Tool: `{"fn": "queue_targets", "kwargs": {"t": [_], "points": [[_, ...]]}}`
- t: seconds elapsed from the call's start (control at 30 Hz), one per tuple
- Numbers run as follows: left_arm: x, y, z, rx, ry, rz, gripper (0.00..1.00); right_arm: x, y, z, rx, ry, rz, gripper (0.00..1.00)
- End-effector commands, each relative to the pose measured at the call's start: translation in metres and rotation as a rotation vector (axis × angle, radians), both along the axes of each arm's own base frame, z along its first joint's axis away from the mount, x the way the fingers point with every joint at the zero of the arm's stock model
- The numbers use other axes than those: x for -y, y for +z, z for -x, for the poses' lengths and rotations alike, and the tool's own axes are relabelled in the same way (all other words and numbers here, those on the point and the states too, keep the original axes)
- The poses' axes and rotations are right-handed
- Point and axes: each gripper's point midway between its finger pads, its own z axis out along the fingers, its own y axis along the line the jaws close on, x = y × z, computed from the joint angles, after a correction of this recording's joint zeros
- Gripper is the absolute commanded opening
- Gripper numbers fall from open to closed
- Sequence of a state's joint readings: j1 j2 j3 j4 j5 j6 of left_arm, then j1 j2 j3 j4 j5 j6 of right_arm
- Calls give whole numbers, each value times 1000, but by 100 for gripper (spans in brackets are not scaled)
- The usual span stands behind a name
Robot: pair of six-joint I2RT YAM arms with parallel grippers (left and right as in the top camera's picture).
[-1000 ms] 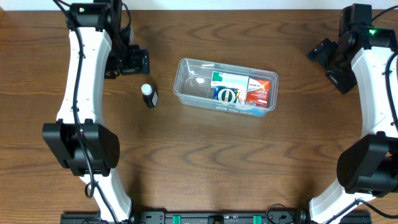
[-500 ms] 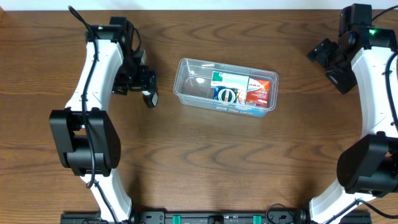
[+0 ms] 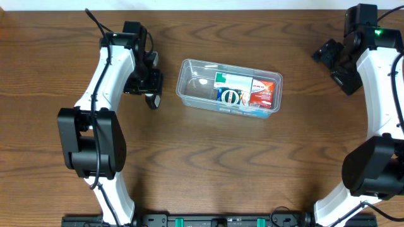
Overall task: Pack container
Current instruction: 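Move the left gripper to the black bottle and grasp it, then lift the black bottle with the left gripper over the container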
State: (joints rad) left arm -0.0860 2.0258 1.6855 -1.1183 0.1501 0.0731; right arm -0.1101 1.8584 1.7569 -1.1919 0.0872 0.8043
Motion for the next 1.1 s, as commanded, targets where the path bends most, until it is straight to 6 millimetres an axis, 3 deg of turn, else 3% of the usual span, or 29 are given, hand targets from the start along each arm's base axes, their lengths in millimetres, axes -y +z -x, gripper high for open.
{"fn": "queue_targets", "kwargs": {"t": [0.0,0.23,0.37,0.47,0.67,0.8,0.97,1.07], "points": [[-3,-3,1,-6,-3,-9,52,6,-2,1,-7,-21,13,99],[-3,-1,-1,4,-3,-13,33,6,-2,1,-7,-21,13,99],[-12,14,-10,44,1,-68,26,6,-2,1,-7,-21,13,99],[-15,42,-18,95,3,-84,25,6,-2,1,-7,-21,13,99],[-6,122,-36,287,-4,-63,25,6,-2,1,-8,-21,13,99],[22,159,-43,398,23,-9,25,6,-2,1,-8,-21,13,99],[88,162,-36,389,-18,153,25,6,-2,1,-7,-21,13,99],[115,157,-33,387,-72,167,25,6,-2,1,-7,-21,13,99]]}}
